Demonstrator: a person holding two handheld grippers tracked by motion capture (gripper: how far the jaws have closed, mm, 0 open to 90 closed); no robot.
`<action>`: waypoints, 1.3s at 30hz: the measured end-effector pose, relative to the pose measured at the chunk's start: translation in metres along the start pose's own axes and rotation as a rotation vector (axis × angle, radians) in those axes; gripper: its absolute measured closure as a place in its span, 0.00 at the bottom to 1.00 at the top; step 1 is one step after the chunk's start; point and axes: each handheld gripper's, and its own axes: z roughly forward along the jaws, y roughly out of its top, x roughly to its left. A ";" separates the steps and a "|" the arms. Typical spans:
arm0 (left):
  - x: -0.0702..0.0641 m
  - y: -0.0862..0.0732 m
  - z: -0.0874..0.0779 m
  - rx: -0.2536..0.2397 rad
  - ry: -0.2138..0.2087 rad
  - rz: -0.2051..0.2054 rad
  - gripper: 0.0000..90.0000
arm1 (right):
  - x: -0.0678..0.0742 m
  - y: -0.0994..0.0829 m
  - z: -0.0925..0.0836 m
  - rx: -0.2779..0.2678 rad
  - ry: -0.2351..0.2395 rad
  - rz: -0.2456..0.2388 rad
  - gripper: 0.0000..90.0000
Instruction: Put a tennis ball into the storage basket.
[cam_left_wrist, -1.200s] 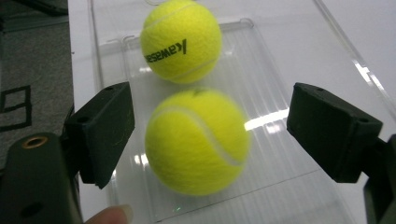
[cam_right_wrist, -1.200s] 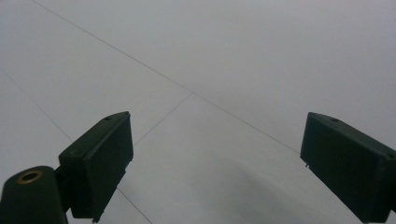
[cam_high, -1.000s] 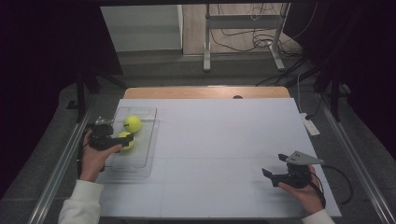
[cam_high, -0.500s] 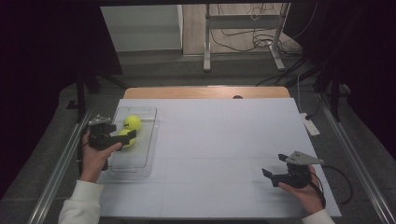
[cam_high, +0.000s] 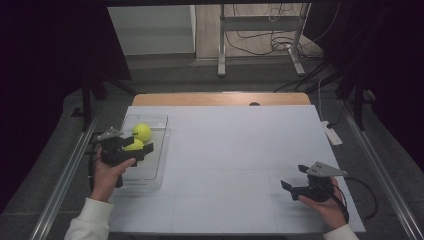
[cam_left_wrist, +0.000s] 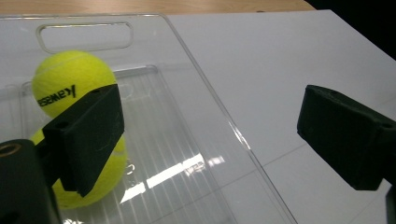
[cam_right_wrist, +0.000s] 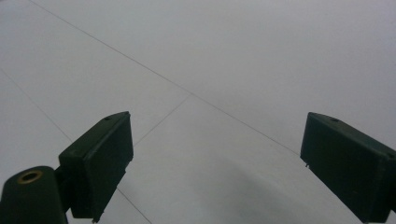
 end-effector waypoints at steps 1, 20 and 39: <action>-0.001 -0.001 0.000 0.003 -0.006 0.004 0.09 | 0.000 0.000 0.000 -0.001 0.001 0.001 0.11; -0.048 -0.032 0.001 -0.006 -0.095 0.124 0.10 | 0.000 0.001 -0.001 -0.009 0.007 0.002 0.11; -0.062 -0.066 -0.003 0.004 -0.067 0.209 0.11 | 0.000 0.001 -0.001 -0.018 0.008 0.005 0.11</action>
